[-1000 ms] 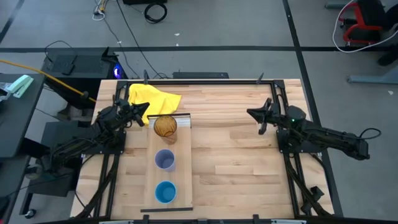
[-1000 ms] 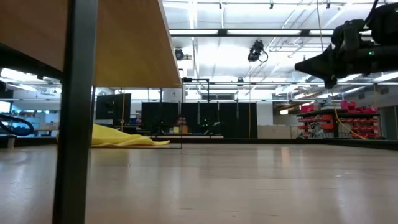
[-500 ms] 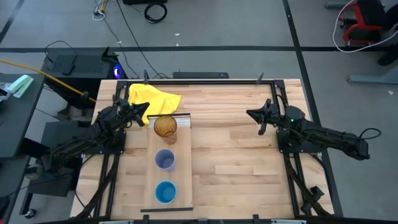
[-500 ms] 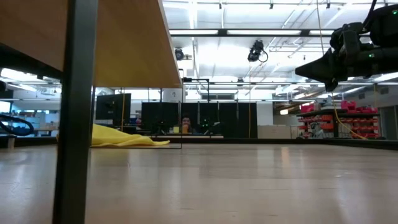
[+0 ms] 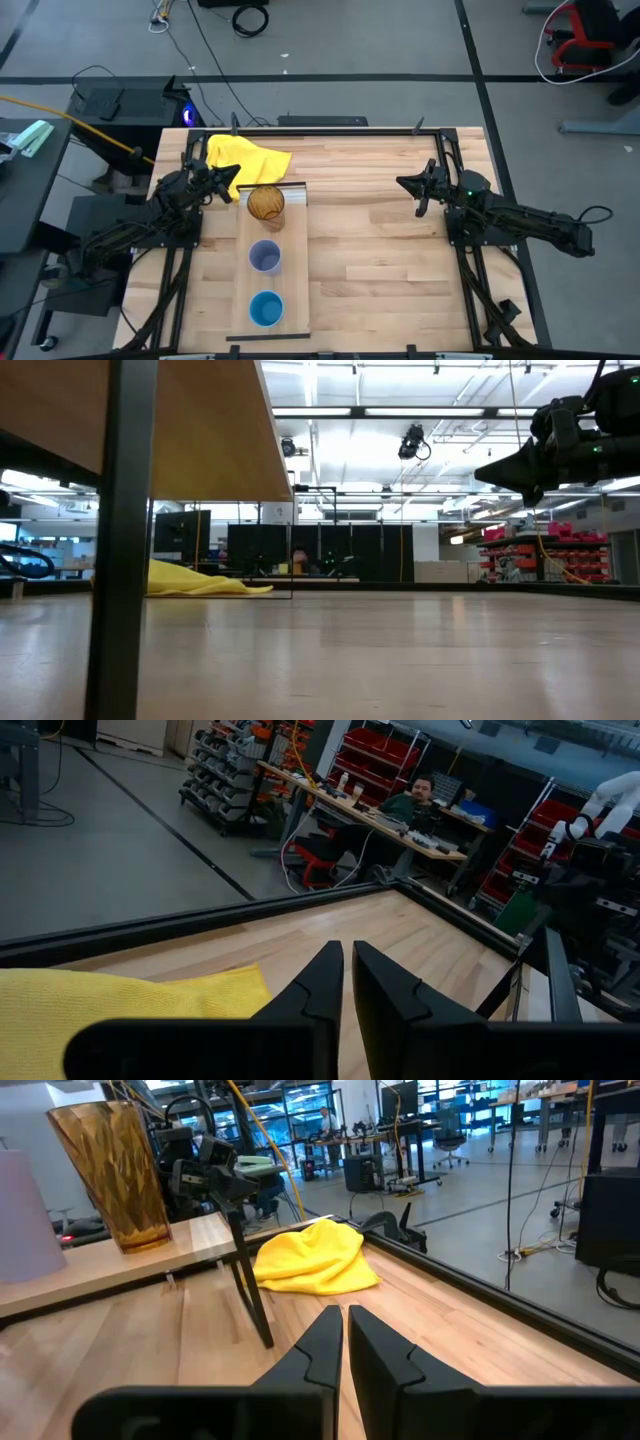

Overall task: Stack small to large cups/mugs on shelf
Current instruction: Return to Home Position

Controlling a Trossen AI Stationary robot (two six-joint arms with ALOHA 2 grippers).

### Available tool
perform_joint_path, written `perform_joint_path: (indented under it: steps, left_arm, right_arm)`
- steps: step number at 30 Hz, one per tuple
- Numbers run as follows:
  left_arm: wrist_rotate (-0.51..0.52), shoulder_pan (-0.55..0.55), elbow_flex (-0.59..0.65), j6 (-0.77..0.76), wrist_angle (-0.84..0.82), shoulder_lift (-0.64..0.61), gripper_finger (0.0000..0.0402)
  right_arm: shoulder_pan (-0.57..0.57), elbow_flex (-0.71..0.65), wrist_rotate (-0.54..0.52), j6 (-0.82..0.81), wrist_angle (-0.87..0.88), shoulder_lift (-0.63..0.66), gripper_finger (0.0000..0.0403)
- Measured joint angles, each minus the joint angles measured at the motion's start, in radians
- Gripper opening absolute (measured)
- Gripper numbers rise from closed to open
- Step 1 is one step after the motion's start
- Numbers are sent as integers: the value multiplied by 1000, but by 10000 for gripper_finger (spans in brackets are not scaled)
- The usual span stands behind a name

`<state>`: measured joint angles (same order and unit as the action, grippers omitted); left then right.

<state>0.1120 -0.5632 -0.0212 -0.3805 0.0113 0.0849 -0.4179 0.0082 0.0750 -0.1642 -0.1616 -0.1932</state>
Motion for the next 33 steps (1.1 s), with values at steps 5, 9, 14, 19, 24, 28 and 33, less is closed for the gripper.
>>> perform_joint_path:
  steps: [5,9,14,19,24,28,33]
  left_arm:
    - [0,0,0,0,0,0,27]
    - [0,0,0,0,0,0,26]
    - [0,0,0,0,0,0,32]
    - [0,0,0,0,0,0,35]
    - [0,0,0,0,0,0,28]
    - [0,0,0,0,0,0,24]
    - [0,0,0,0,0,0,26]
  right_arm:
    - [0,0,0,0,0,0,29]
    - [0,0,0,0,0,0,29]
    - [0,0,0,0,0,0,29]
    - [0,0,0,0,0,0,29]
    - [0,0,0,0,0,0,29]
    - [0,0,0,0,0,0,29]
    - [0,0,0,0,0,0,29]
